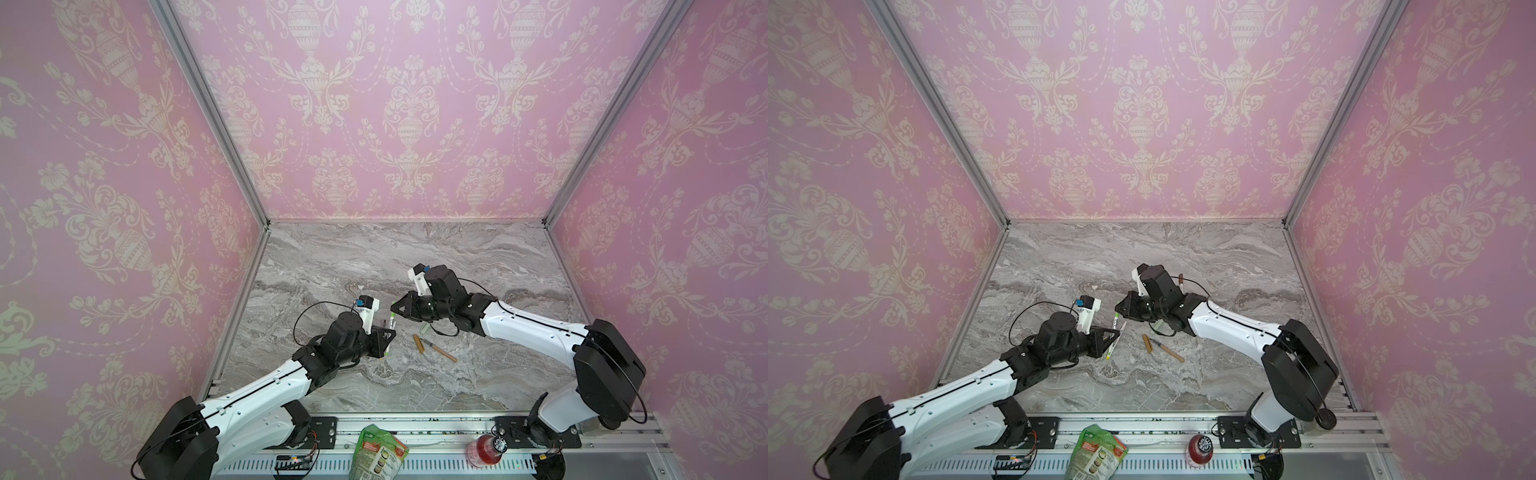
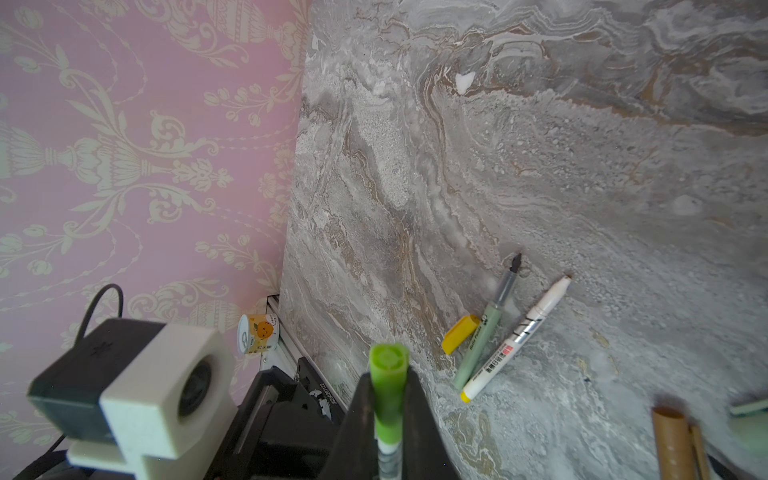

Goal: Insert the pens into the pen caps
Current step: 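Lower the lime green cap onto the white pen tip with the right gripper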

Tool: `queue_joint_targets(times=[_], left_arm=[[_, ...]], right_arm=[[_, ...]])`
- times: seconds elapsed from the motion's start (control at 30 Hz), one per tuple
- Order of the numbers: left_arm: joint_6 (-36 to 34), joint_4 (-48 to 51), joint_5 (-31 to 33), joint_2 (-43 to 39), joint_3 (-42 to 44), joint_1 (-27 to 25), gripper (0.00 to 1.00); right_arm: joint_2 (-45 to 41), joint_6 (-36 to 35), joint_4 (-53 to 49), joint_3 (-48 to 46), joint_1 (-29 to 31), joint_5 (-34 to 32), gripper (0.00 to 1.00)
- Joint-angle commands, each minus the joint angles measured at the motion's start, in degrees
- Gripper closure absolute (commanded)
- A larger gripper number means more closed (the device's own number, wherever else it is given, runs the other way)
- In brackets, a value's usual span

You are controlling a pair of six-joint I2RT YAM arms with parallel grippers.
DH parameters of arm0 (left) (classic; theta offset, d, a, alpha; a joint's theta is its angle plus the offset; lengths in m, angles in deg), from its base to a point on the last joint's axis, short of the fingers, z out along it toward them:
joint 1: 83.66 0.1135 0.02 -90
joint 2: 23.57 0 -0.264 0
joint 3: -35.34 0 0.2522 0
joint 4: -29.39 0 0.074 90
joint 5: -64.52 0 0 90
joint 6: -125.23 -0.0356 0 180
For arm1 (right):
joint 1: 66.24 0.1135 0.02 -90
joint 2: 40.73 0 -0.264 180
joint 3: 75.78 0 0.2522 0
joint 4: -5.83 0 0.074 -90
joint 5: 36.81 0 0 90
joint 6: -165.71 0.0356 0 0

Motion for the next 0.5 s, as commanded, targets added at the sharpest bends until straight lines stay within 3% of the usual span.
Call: queue_joint_targets(times=[0.0,0.3,0.4,0.47], left_arm=[[-5.57,-7.76,1.22,0.23,-5.34,-0.1,1.0],[-10.33,-5.27,1.04,1.07,-6.45,0.16,1.0],[-10.57,-3.09,0.7,0.3,-4.95,0.15,1.0],[-10.42,-1.3,0.04,-0.59,-3.59,0.16,1.0]], right_arm=[[1.94,0.89,-2.12,-2.6,3.9,6.85,1.0],[1.56,-0.05,-3.2,-1.19,3.55,6.88,1.0],[-0.56,-2.31,-6.33,1.99,1.26,6.24,0.89],[-2.13,-4.54,-9.49,4.66,-0.41,4.85,0.73]])
